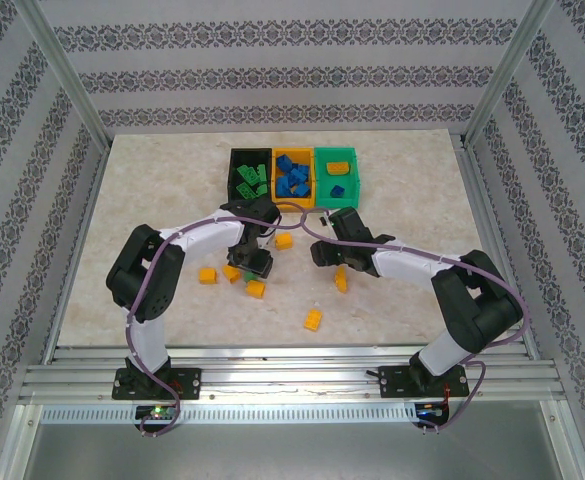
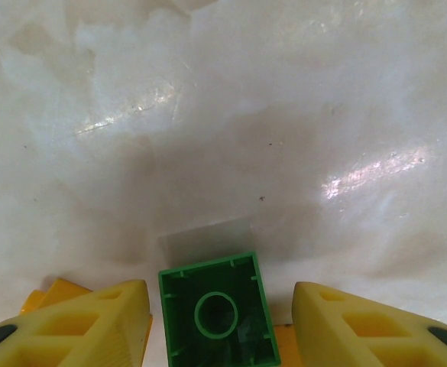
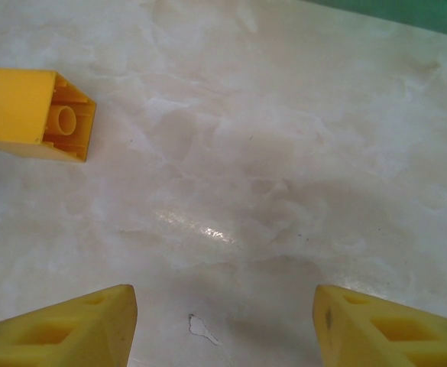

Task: Sort the legos into containers by color
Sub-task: Pick up the lego from the center of the table, then place the lego in the container.

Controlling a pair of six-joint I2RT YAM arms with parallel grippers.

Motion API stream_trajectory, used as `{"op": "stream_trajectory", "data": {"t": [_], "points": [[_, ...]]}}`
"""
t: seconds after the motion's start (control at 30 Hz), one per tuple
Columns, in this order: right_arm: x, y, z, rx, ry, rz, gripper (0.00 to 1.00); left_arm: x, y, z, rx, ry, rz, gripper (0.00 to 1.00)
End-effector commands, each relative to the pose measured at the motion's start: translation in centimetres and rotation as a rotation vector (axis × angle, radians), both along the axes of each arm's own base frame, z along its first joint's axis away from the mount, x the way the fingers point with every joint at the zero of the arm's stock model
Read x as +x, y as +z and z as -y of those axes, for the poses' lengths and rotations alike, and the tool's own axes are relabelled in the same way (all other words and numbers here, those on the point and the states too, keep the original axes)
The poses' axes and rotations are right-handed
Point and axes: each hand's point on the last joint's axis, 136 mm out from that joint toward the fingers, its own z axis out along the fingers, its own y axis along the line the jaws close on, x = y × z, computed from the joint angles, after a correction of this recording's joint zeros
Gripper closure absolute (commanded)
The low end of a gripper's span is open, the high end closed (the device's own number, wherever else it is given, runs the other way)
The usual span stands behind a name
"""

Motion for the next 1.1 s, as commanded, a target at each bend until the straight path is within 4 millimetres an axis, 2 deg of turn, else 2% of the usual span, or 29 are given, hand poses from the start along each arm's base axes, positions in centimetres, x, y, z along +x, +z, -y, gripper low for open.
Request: {"op": "stream_trajectory", "data": {"t": [0.0,0.2,0.4,0.53,0.73,0.9,1.07], "points": [[0.3,0.4,-0.3,-0.019,0.009,0.019,0.37,-2.8,-1.5,-0.9,0.043,0.008,-0.099,0.49],[0.2,0.7,-0.3,-0.017,0.009,0.029,0.38,-2.4,-1.2,-0.1,0.002,0.017,-0.088,0.65],[0.2,1.1,-0.1,-0.013,0.006,0.04,0.38,-1.0,0.3,0.2,0.002,0.012,-0.036,0.67],[0.1,1.1,0.0,-0.023,0.006,0.037,0.38,1.3,2.2,0.2,-0.017,0.005,0.027,0.67],[0.1,1.0,0.0,-0.021,0.004,0.039,0.38,7.6,6.0,-1.0,-0.062,0.064,0.162,0.67],[0.1,1.1,-0.1,-0.021,0.005,0.042,0.38,14.3,9.2,-2.6,-0.107,0.129,0.298,0.67],[0.2,1.0,0.2,-0.035,0.001,0.046,0.38,20.0,10.4,-3.9,-0.136,0.172,0.381,0.66]]}}
